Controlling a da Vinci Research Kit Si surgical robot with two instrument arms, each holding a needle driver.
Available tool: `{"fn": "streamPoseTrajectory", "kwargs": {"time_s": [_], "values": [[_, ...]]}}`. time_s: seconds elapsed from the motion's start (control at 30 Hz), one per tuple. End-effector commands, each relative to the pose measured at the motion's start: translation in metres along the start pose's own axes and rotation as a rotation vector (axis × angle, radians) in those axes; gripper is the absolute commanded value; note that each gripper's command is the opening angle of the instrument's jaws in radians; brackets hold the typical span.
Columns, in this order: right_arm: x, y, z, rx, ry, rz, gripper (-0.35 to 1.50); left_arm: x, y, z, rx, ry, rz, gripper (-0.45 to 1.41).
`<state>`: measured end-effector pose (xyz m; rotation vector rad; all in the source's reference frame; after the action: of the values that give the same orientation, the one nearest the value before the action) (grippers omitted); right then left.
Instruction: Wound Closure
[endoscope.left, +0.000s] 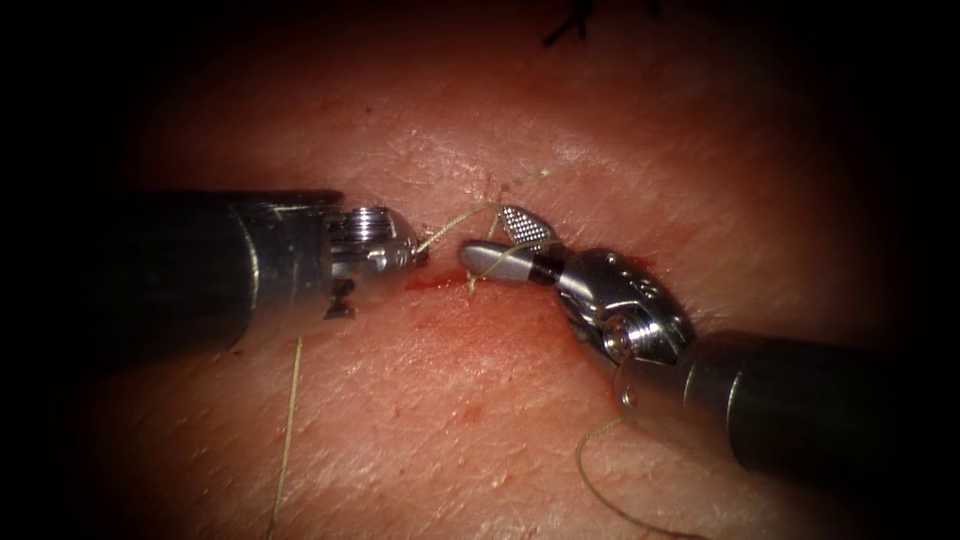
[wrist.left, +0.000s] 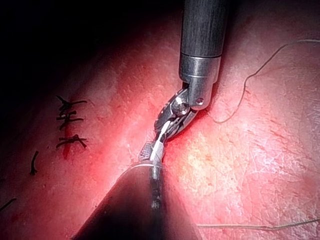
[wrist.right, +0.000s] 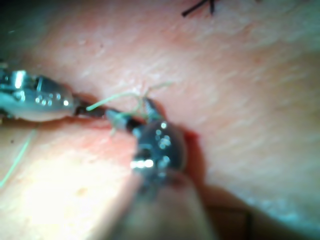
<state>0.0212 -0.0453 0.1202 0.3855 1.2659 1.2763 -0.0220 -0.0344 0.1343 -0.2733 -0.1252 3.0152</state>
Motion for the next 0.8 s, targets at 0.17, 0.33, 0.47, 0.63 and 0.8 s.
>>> {"fn": "streamPoseTrajectory", "kwargs": {"time_s": [0.17, 0.33, 0.47, 0.63, 0.8], "values": [[-0.0002, 0.0000, 0.0008, 0.028, 0.015, 0.013, 0.69, -0.0006, 0.0014, 0.0016, -0.011, -0.013, 0.003, -0.45], [0.0003, 0.0003, 0.0011, -0.023, 0.059, 0.031, 0.67, -0.0003, 0.0031, 0.0006, -0.020, -0.013, -0.002, -0.45], [0.0009, 0.0007, 0.0012, -0.059, 0.090, 0.043, 0.64, 0.0001, 0.0040, -0.0006, -0.026, -0.012, -0.003, -0.45], [0.0014, 0.0014, 0.0014, -0.128, 0.105, 0.050, 0.62, 0.0004, 0.0046, -0.0014, -0.028, -0.012, -0.004, -0.45], [0.0013, 0.0016, 0.0014, -0.162, 0.087, 0.046, 0.62, 0.0005, 0.0046, -0.0017, -0.031, -0.012, -0.004, -0.45]]}}
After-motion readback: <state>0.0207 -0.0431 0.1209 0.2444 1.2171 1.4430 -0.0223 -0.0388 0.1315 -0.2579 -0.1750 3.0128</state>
